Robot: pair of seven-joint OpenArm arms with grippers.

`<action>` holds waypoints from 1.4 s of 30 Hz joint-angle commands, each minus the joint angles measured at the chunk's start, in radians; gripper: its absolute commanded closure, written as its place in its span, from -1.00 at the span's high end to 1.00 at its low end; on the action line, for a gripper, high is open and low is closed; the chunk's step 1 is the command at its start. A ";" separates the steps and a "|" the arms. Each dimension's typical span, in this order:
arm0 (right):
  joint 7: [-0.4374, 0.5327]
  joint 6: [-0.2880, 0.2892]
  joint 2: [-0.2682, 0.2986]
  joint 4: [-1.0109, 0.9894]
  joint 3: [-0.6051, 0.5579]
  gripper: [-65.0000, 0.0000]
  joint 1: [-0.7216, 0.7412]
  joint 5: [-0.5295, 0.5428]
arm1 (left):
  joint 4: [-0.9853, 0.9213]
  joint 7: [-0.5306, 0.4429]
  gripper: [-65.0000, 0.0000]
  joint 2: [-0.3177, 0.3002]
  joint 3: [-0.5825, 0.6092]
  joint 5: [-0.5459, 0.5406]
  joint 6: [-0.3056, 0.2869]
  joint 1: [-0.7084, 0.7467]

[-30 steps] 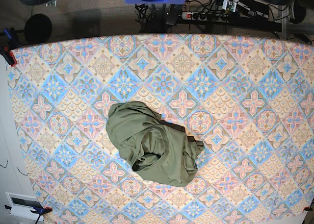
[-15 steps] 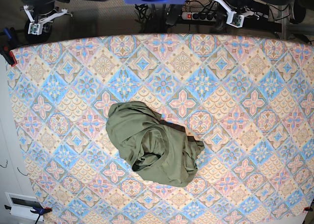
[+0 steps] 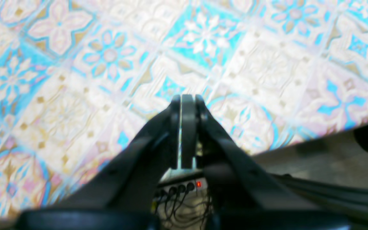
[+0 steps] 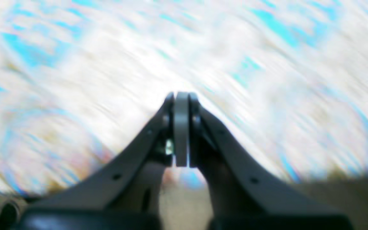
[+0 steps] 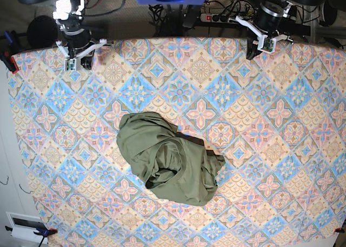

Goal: Layout the t-shirt on the table in an organized manner, then fold the t-shirt properly
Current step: 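Lower the right gripper onto the crumpled green shirt and grasp it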

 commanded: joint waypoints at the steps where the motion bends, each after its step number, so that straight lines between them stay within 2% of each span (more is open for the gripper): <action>1: 0.024 -0.001 0.010 0.020 -0.018 -1.00 0.024 -0.002 | 0.016 -0.008 -1.00 -0.008 -0.005 -0.002 0.006 -0.021; 5: 0.024 -0.001 0.010 0.025 -0.093 -1.00 0.101 -0.002 | 0.016 0.084 -1.00 0.001 -0.005 -0.006 0.006 -0.116; 8: 0.024 -0.001 0.010 0.025 -0.147 -1.00 0.162 -0.002 | 0.016 0.141 -1.00 0.031 -0.011 -0.064 0.006 -0.186; 13: 0.024 -0.001 -0.016 0.017 -0.231 -1.00 0.288 -0.004 | 0.016 0.238 -1.00 0.035 -0.035 -0.192 0.006 -0.286; 17: 0.024 -0.001 -0.030 -0.006 -0.271 -1.00 0.359 -0.028 | 0.015 0.312 -1.00 0.036 -0.038 -0.253 0.006 -0.340; 22: 0.024 -0.001 -0.030 -0.098 -0.411 -1.00 0.520 -0.143 | 0.012 0.322 -1.00 0.036 -0.038 -0.258 0.006 -0.350; 25: 0.024 -0.001 -0.030 -0.184 -0.461 -0.99 0.616 -0.147 | 0.010 0.322 -1.00 0.036 -0.038 -0.258 0.006 -0.350; 28: 0.024 -0.001 -0.047 -0.280 -0.484 -0.80 0.724 -0.147 | 0.002 0.324 -0.99 0.036 -0.040 -0.258 0.006 -0.350; 31: 0.024 -0.001 -0.071 -0.365 -0.489 -0.49 0.808 -0.147 | -0.001 0.324 -0.99 0.036 -0.040 -0.258 0.006 -0.350; 34: 0.023 -0.001 -0.075 -0.451 -0.492 -0.27 0.882 -0.147 | -0.001 0.322 -0.95 0.036 -0.040 -0.258 0.006 -0.350; 38: 0.017 -0.001 -0.075 -0.549 -0.492 -0.23 0.962 -0.145 | -0.001 0.327 -0.78 0.038 -0.040 -0.259 0.006 -0.349; 42: -0.069 -0.001 -0.088 -0.607 -0.492 -0.23 1.018 -0.145 | -0.001 0.327 -0.63 0.038 -0.040 -0.259 0.006 -0.349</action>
